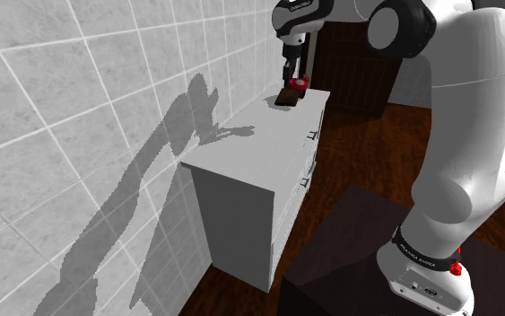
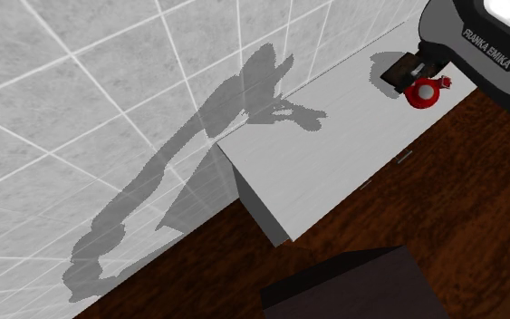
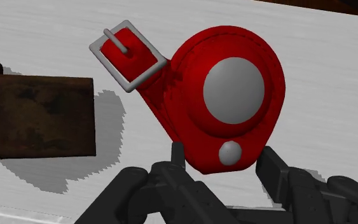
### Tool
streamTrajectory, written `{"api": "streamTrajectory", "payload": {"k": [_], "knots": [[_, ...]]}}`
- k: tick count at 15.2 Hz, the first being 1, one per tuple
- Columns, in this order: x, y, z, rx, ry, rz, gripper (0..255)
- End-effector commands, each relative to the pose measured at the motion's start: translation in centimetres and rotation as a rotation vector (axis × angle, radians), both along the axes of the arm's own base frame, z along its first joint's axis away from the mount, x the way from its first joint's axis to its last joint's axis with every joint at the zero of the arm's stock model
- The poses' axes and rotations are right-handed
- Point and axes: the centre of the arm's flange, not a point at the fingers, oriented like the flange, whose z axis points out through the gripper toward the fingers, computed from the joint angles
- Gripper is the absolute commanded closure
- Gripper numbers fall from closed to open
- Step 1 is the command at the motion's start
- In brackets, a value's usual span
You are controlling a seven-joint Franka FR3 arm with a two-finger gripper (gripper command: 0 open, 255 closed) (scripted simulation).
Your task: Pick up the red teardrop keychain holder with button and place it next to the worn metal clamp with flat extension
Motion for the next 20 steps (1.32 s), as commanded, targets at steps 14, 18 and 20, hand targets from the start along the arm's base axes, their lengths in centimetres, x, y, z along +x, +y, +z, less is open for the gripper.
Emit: {"api": "streamTrajectory", "payload": {"k": [14,18,20], "knots": [[-1.5,-8.8,-4.2,0.0,0.0,0.001,255],[-1.5,-8.8,-6.3,0.0,0.0,0.001,255],[-1.5,-8.8,-7.3,0.0,0.0,0.001,255]]}}
